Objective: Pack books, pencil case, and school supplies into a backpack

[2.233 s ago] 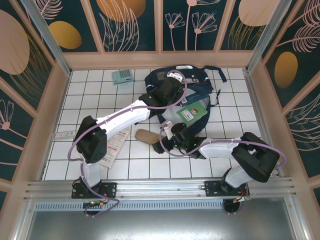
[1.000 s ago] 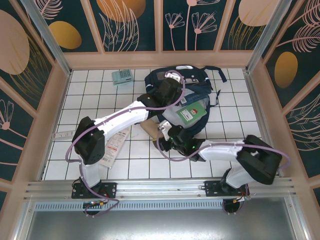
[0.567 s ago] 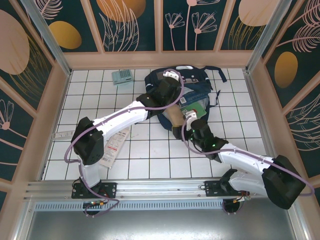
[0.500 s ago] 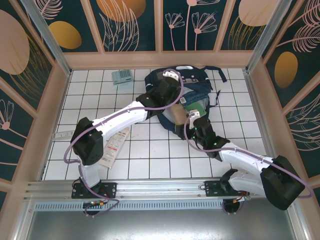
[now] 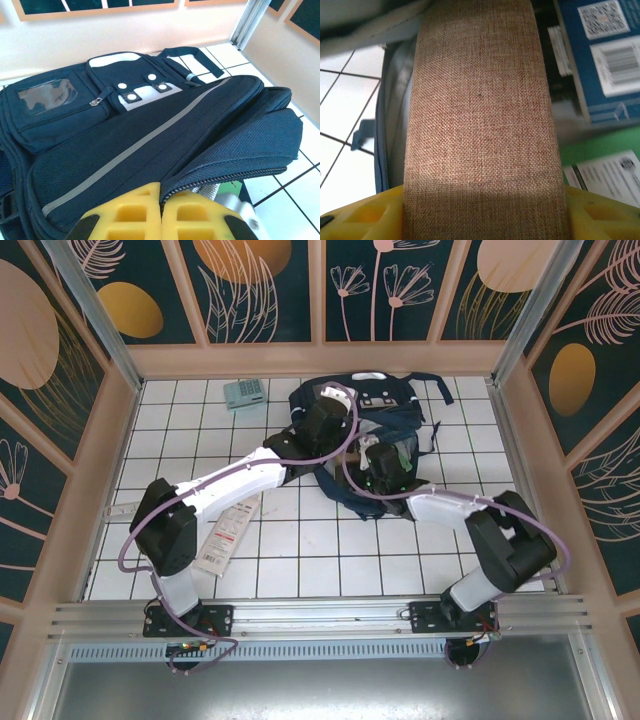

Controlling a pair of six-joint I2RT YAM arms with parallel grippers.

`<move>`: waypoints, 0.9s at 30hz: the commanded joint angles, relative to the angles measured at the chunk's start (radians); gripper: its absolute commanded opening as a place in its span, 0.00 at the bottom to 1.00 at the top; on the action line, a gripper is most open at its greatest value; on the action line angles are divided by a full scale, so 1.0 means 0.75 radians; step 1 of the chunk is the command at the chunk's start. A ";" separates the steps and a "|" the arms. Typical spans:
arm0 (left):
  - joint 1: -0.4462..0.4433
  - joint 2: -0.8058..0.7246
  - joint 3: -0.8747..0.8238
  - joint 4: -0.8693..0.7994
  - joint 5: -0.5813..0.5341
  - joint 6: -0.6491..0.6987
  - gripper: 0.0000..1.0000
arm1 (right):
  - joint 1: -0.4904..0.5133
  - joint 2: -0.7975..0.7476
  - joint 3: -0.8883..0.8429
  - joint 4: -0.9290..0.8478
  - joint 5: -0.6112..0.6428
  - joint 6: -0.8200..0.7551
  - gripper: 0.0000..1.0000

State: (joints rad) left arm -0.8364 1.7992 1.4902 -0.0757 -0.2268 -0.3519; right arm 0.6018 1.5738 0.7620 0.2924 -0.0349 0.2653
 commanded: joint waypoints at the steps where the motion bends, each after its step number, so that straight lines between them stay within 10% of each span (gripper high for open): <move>1: 0.006 -0.102 0.005 0.171 0.061 -0.060 0.00 | -0.011 0.101 0.120 0.101 -0.039 0.003 0.48; 15: 0.005 -0.161 -0.074 0.224 0.183 -0.134 0.00 | -0.027 0.401 0.338 0.260 0.053 0.088 0.49; 27: 0.006 -0.162 -0.118 0.209 0.059 -0.119 0.00 | -0.022 0.346 0.306 0.221 0.061 0.092 0.89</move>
State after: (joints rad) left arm -0.7883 1.7382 1.3975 0.0219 -0.1944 -0.4313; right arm 0.5949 1.8954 1.0145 0.4183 -0.0353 0.3286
